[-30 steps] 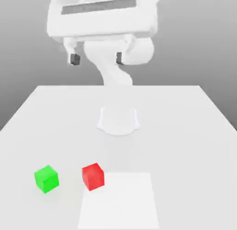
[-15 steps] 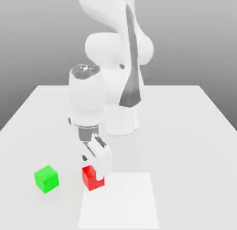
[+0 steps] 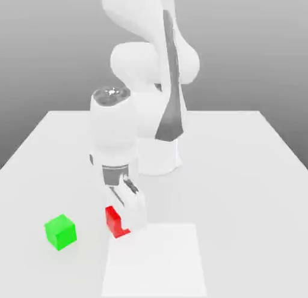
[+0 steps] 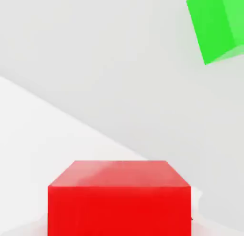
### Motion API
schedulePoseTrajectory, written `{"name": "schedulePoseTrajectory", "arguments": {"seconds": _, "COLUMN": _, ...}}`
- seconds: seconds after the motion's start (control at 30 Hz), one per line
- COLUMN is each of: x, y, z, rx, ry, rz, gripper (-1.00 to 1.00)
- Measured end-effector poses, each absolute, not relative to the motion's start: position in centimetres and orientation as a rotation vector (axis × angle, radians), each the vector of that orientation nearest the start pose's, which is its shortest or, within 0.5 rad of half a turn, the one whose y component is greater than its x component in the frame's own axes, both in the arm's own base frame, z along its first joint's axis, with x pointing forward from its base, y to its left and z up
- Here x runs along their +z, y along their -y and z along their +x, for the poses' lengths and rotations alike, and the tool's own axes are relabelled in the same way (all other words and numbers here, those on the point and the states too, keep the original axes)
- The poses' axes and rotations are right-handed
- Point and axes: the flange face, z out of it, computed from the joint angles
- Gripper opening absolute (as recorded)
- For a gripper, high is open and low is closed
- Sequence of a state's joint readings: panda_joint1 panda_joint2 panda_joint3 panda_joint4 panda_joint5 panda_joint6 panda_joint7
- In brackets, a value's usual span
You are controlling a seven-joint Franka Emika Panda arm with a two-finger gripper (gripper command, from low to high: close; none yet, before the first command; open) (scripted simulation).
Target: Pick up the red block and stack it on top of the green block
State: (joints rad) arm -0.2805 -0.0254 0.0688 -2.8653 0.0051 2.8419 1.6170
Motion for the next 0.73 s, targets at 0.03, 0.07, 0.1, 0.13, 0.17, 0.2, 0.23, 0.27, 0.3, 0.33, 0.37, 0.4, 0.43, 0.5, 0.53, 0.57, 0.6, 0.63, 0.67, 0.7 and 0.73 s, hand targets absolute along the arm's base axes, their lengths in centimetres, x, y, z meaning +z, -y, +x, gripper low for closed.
{"name": "schedulePoseTrajectory", "arguments": {"seconds": 0.03, "x": 20.7, "y": 8.3, "z": 34.8, "rx": -0.002, "ry": -2.506, "rz": -1.892, "gripper": -1.0}}
{"name": "schedulePoseTrajectory", "arguments": {"seconds": 0.07, "x": 21.2, "y": 9.3, "z": 34.8, "rx": -0.002, "ry": -2.525, "rz": -1.867, "gripper": -1.0}}
{"name": "schedulePoseTrajectory", "arguments": {"seconds": 0.1, "x": 21.5, "y": 10.4, "z": 34.9, "rx": -0.002, "ry": -2.542, "rz": -1.842, "gripper": -1.0}}
{"name": "schedulePoseTrajectory", "arguments": {"seconds": 0.13, "x": 21.9, "y": 11.5, "z": 34.9, "rx": -0.002, "ry": -2.559, "rz": -1.818, "gripper": -1.0}}
{"name": "schedulePoseTrajectory", "arguments": {"seconds": 0.17, "x": 22.2, "y": 12.6, "z": 35.0, "rx": -0.002, "ry": -2.576, "rz": -1.793, "gripper": -1.0}}
{"name": "schedulePoseTrajectory", "arguments": {"seconds": 0.2, "x": 22.5, "y": 13.8, "z": 35.0, "rx": -0.002, "ry": -2.593, "rz": -1.769, "gripper": -1.0}}
{"name": "schedulePoseTrajectory", "arguments": {"seconds": 0.23, "x": 22.8, "y": 15.0, "z": 34.9, "rx": -0.002, "ry": -2.609, "rz": -1.744, "gripper": -1.0}}
{"name": "schedulePoseTrajectory", "arguments": {"seconds": 0.27, "x": 23.1, "y": 16.2, "z": 34.8, "rx": -0.002, "ry": -2.626, "rz": -1.719, "gripper": -1.0}}
{"name": "schedulePoseTrajectory", "arguments": {"seconds": 0.3, "x": 23.4, "y": 17.4, "z": 34.7, "rx": -0.002, "ry": -2.643, "rz": -1.693, "gripper": -1.0}}
{"name": "schedulePoseTrajectory", "arguments": {"seconds": 0.33, "x": 23.8, "y": 18.6, "z": 34.5, "rx": -0.002, "ry": -2.659, "rz": -1.668, "gripper": -1.0}}
{"name": "schedulePoseTrajectory", "arguments": {"seconds": 0.37, "x": 24.1, "y": 19.8, "z": 34.2, "rx": -0.002, "ry": -2.676, "rz": -1.642, "gripper": -1.0}}
{"name": "schedulePoseTrajectory", "arguments": {"seconds": 0.4, "x": 24.4, "y": 21.0, "z": 34.0, "rx": -0.002, "ry": -2.692, "rz": -1.616, "gripper": -1.0}}
{"name": "schedulePoseTrajectory", "arguments": {"seconds": 0.43, "x": 24.0, "y": 21.5, "z": 34.0, "rx": -0.002, "ry": -2.695, "rz": -1.611, "gripper": -1.0}}
{"name": "schedulePoseTrajectory", "arguments": {"seconds": 0.5, "x": 22.4, "y": 21.9, "z": 34.0, "rx": -0.001, "ry": -2.698, "rz": -1.606, "gripper": -1.0}}
{"name": "schedulePoseTrajectory", "arguments": {"seconds": 0.53, "x": 21.3, "y": 21.8, "z": 34.1, "rx": -0.002, "ry": -2.696, "rz": -1.609, "gripper": -1.0}}
{"name": "schedulePoseTrajectory", "arguments": {"seconds": 0.57, "x": 20.3, "y": 21.8, "z": 34.1, "rx": -0.002, "ry": -2.695, "rz": -1.612, "gripper": -1.0}}
{"name": "schedulePoseTrajectory", "arguments": {"seconds": 0.6, "x": 19.2, "y": 21.8, "z": 34.1, "rx": -0.002, "ry": -2.695, "rz": -1.613, "gripper": -1.0}}
{"name": "schedulePoseTrajectory", "arguments": {"seconds": 0.63, "x": 18.5, "y": 21.7, "z": 34.1, "rx": -0.002, "ry": -2.695, "rz": -1.613, "gripper": 1.0}}
{"name": "schedulePoseTrajectory", "arguments": {"seconds": 0.67, "x": 18.5, "y": 21.7, "z": 34.1, "rx": -0.002, "ry": -2.695, "rz": -1.613, "gripper": 1.0}}
{"name": "schedulePoseTrajectory", "arguments": {"seconds": 0.7, "x": 18.5, "y": 21.7, "z": 34.1, "rx": -0.002, "ry": -2.695, "rz": -1.613, "gripper": 1.0}}
{"name": "schedulePoseTrajectory", "arguments": {"seconds": 0.73, "x": 18.5, "y": 21.7, "z": 34.1, "rx": -0.002, "ry": -2.695, "rz": -1.613, "gripper": 1.0}}
